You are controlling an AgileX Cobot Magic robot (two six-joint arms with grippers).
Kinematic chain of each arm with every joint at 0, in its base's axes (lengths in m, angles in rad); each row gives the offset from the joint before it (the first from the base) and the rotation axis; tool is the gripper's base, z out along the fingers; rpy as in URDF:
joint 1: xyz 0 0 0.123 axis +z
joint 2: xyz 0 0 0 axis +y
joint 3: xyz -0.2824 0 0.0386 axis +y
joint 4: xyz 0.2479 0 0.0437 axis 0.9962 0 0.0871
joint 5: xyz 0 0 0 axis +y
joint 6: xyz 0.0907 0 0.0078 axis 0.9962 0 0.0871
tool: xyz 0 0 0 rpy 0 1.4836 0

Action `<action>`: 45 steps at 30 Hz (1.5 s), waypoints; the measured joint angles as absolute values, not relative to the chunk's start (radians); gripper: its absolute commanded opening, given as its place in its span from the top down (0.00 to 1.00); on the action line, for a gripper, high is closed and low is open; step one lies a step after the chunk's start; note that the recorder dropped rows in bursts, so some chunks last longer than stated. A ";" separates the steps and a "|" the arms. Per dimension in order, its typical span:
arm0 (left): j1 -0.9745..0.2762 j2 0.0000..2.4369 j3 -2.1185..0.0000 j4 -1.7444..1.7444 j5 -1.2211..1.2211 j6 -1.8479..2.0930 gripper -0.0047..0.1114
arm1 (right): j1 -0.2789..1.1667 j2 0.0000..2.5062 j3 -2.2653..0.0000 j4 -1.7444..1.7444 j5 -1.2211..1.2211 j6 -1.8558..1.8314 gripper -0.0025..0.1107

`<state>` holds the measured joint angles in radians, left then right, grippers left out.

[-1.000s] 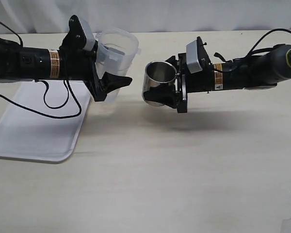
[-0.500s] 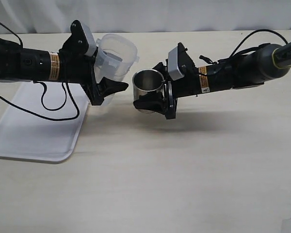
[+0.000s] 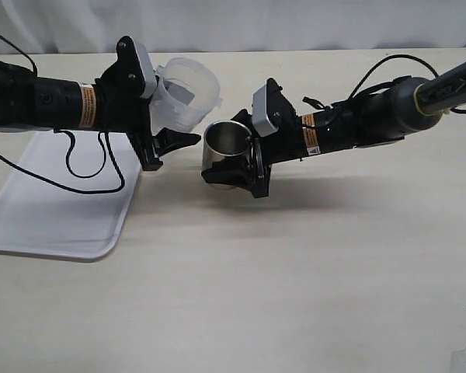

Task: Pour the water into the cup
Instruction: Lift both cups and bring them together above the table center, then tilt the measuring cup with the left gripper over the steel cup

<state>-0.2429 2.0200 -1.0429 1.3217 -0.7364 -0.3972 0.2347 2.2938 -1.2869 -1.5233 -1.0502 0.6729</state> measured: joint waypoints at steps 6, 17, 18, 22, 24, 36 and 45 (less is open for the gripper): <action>-0.243 2.020 -1.043 1.270 -0.721 -0.340 0.96 | 0.248 2.294 -1.289 -1.586 -1.051 0.677 0.94; -0.243 2.020 -1.043 1.258 -0.687 -0.315 0.96 | 0.255 2.294 -1.289 -1.646 -1.032 0.691 0.94; -0.243 2.020 -1.043 1.258 -0.680 -0.315 0.96 | 0.255 2.294 -1.289 -1.646 -1.032 0.692 0.94; -0.243 2.020 -1.043 1.258 -0.666 -0.313 0.96 | 0.257 2.297 -1.290 -1.646 -1.038 0.692 0.94; -0.243 2.020 -1.043 1.258 -0.664 -0.302 0.96 | 0.257 2.306 -1.290 -1.646 -1.040 0.692 0.94; -0.243 2.020 -1.043 1.257 -0.689 -0.201 0.96 | 0.257 2.317 -1.290 -1.619 -1.043 0.670 0.94; -0.243 2.020 -1.043 1.193 -0.689 -0.095 0.96 | 0.257 2.317 -1.290 -1.614 -1.073 0.654 0.94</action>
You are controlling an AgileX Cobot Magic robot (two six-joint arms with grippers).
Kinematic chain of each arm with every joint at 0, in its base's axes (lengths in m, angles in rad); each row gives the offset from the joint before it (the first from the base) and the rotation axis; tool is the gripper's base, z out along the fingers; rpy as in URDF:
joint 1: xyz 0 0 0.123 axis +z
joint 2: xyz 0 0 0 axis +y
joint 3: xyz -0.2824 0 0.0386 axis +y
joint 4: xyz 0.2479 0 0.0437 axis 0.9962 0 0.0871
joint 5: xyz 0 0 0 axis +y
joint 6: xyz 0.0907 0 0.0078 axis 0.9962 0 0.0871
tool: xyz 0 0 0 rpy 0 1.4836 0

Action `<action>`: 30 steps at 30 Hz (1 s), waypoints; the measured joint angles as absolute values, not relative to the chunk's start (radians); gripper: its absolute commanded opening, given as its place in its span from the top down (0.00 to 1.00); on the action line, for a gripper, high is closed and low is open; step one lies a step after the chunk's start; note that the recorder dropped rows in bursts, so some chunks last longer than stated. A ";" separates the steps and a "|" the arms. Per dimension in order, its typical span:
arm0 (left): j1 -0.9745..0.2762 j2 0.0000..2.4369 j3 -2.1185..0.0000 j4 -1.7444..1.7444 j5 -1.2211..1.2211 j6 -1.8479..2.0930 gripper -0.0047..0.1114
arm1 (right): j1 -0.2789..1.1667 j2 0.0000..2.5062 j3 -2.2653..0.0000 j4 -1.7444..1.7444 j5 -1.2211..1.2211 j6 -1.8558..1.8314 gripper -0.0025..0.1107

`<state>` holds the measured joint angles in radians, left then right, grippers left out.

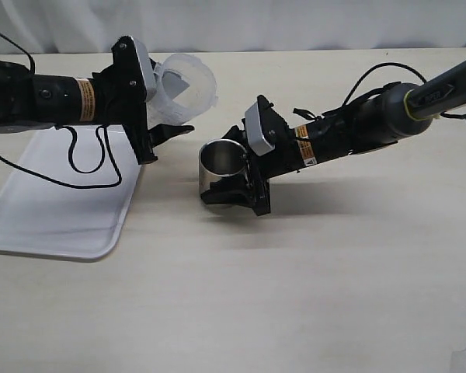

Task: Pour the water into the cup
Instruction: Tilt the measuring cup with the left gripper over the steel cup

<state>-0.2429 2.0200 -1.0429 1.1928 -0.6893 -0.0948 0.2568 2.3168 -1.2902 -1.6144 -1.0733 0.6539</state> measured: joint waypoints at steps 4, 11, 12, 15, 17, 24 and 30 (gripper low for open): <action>-0.243 2.020 -1.043 1.173 -0.689 -0.052 0.96 | 0.257 2.317 -1.290 -1.601 -1.075 0.647 0.94; -0.243 2.020 -1.043 1.129 -0.689 0.037 0.96 | 0.257 2.317 -1.290 -1.601 -1.075 0.647 0.94; -0.243 2.020 -1.043 1.126 -0.689 0.049 0.96 | 0.257 2.317 -1.290 -1.601 -1.075 0.646 0.94; -0.243 2.020 -1.043 1.122 -0.687 0.081 0.96 | 0.257 2.317 -1.290 -1.601 -1.067 0.639 0.94; -0.243 2.020 -1.043 1.122 -0.687 0.087 0.96 | 0.257 2.319 -1.290 -1.601 -1.065 0.632 0.94; -0.276 2.020 -1.043 1.095 -0.656 0.165 0.96 | 0.257 2.331 -1.290 -1.601 -1.055 0.620 0.94; -0.324 2.020 -1.043 1.017 -0.613 0.226 0.96 | 0.257 2.331 -1.290 -1.612 -1.046 0.622 0.94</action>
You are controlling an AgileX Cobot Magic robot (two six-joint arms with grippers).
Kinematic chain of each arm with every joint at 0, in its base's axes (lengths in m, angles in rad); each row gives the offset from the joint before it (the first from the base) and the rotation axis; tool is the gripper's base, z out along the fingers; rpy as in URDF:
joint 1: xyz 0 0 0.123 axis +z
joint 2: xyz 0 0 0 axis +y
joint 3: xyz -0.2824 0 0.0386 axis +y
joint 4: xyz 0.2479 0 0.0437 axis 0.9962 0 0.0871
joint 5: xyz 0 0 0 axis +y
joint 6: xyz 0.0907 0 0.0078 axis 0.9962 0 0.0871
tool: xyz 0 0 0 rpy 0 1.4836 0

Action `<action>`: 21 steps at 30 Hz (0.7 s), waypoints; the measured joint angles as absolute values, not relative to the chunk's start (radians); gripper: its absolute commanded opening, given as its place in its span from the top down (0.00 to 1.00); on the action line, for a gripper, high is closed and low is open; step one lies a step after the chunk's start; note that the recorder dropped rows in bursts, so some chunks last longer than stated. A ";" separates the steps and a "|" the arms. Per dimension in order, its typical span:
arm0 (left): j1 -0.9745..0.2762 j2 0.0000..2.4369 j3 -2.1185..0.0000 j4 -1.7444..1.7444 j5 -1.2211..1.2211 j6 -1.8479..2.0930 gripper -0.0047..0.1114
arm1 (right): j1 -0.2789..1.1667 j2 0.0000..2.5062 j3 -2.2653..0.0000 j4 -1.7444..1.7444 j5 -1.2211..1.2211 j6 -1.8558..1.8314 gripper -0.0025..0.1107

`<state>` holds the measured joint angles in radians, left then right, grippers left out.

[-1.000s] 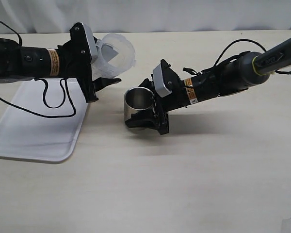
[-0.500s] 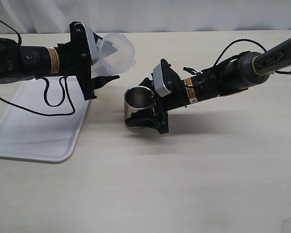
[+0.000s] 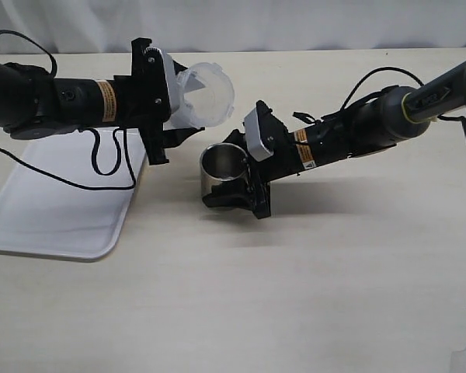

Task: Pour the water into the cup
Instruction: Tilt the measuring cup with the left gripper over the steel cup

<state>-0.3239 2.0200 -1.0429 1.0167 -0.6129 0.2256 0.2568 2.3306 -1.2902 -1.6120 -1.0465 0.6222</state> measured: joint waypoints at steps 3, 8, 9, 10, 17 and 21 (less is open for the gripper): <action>-0.324 2.020 -1.043 1.010 -0.597 0.247 0.96 | 0.257 2.331 -1.290 -1.612 -1.040 0.634 0.94; -0.324 2.022 -1.043 1.006 -0.585 0.296 0.96 | 0.257 2.331 -1.290 -1.612 -1.038 0.638 0.94; -0.324 2.023 -1.043 1.006 -0.582 0.306 0.96 | 0.257 2.331 -1.290 -1.612 -1.038 0.638 0.94; -0.324 2.023 -1.043 1.006 -0.582 0.320 0.96 | 0.257 2.331 -1.290 -1.612 -1.038 0.638 0.94; -0.324 2.023 -1.043 1.004 -0.586 0.414 0.96 | 0.257 2.331 -1.290 -1.612 -1.038 0.638 0.94; -0.324 2.023 -1.043 1.002 -0.593 0.416 0.96 | 0.257 2.331 -1.290 -1.612 -1.038 0.638 0.94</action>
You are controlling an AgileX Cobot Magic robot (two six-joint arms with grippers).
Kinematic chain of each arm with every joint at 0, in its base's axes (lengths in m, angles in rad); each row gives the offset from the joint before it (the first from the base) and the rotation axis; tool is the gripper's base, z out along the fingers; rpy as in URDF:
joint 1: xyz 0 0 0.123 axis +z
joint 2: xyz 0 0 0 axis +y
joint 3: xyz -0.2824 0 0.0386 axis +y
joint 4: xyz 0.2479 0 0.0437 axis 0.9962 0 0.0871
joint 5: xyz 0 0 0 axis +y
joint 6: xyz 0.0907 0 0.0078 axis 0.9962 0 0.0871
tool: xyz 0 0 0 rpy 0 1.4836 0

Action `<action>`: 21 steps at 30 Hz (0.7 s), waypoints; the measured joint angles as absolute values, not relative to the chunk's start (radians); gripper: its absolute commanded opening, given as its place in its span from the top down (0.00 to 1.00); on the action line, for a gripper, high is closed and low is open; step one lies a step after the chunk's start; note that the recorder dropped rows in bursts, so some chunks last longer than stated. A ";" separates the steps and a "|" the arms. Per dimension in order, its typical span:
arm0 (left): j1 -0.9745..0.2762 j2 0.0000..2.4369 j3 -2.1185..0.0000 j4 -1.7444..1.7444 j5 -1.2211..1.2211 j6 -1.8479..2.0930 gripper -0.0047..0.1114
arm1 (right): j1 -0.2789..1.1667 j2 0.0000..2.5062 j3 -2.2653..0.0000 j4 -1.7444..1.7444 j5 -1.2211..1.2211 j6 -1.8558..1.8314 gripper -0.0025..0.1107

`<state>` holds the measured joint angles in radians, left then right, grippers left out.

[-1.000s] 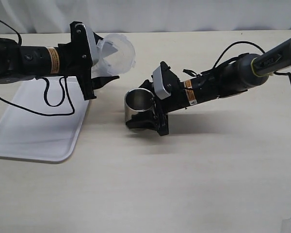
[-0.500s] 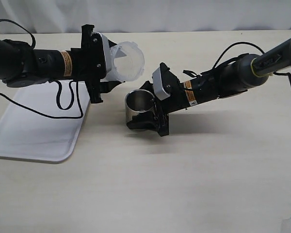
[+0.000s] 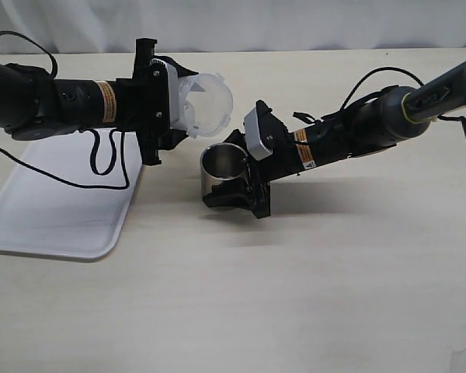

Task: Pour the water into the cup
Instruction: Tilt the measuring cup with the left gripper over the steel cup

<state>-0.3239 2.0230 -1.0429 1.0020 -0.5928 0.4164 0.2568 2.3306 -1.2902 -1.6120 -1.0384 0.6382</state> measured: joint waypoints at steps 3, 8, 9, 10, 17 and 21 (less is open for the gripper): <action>-0.324 2.023 -1.043 1.002 -0.593 0.419 0.96 | 0.257 2.331 -1.290 -1.612 -1.038 0.638 0.94; -0.334 2.023 -1.043 1.002 -0.586 0.421 0.96 | 0.257 2.331 -1.290 -1.612 -1.038 0.638 0.94; -0.340 2.023 -1.043 0.998 -0.579 0.421 0.96 | 0.257 2.331 -1.290 -1.612 -1.038 0.636 0.94; -0.347 2.023 -1.043 0.994 -0.577 0.421 0.96 | 0.257 2.331 -1.290 -1.612 -1.038 0.636 0.94; -0.364 2.026 -1.043 0.949 -0.587 0.458 0.96 | 0.257 2.331 -1.290 -1.612 -1.057 0.632 0.94; -0.364 2.026 -1.043 0.942 -0.587 0.499 0.96 | 0.257 2.331 -1.290 -1.610 -1.058 0.630 0.94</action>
<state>-0.3640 2.0255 -1.0429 0.9422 -0.5871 0.4989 0.2568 2.3306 -1.2902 -1.6100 -1.0585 0.6296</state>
